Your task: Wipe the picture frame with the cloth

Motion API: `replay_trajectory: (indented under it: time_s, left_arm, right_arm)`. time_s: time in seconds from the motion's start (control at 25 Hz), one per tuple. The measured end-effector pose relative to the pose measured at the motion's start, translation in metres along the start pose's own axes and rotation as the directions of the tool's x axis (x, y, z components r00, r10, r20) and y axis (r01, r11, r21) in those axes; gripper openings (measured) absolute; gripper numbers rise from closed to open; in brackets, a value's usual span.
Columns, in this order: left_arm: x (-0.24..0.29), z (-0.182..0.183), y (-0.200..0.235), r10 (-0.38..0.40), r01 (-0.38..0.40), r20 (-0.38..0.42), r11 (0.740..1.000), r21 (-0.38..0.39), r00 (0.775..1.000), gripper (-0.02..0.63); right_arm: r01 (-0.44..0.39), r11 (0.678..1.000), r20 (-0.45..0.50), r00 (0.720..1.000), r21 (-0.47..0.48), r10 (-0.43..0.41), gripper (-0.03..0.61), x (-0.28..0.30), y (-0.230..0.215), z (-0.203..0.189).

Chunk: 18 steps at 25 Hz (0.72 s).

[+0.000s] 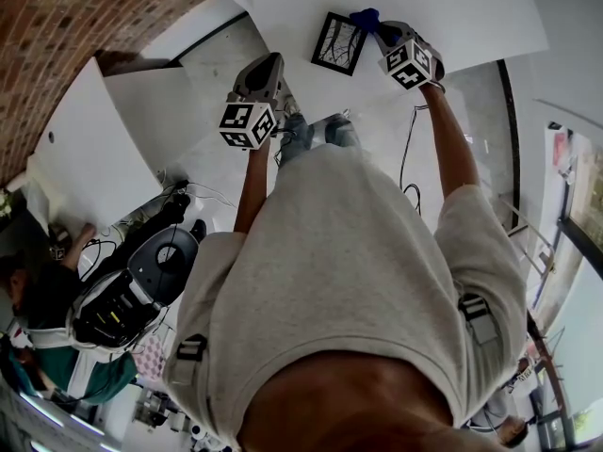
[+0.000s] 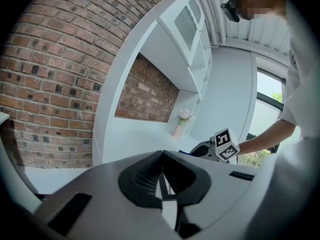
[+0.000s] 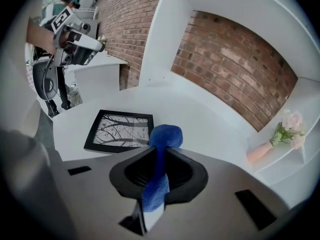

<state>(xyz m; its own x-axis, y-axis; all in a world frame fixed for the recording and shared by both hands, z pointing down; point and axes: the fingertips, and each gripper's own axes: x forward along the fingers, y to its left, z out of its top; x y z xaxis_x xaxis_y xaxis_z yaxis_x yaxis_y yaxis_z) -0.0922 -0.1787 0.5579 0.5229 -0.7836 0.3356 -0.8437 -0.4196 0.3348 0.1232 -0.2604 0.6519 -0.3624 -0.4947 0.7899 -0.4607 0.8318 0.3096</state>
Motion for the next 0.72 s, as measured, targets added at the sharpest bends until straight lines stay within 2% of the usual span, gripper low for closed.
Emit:
replay_trajectory:
  time_s: [0.24, 0.72]
  left_arm:
    - [0.003, -0.001, -0.002, -0.002, 0.002, -0.007, 1.000, -0.001, 1.000, 0.017]
    - [0.008, -0.001, -0.004, -0.013, 0.013, -0.015, 1.000, 0.004, 1.000, 0.017]
  right_arm:
    - [-0.059, 0.998, -0.029, 0.998, -0.037, 0.058, 0.061, 0.009, 0.027, -0.011]
    - [-0.104, 0.990, -0.024, 0.994, -0.094, 0.102, 0.061, -0.002, 0.072, -0.012]
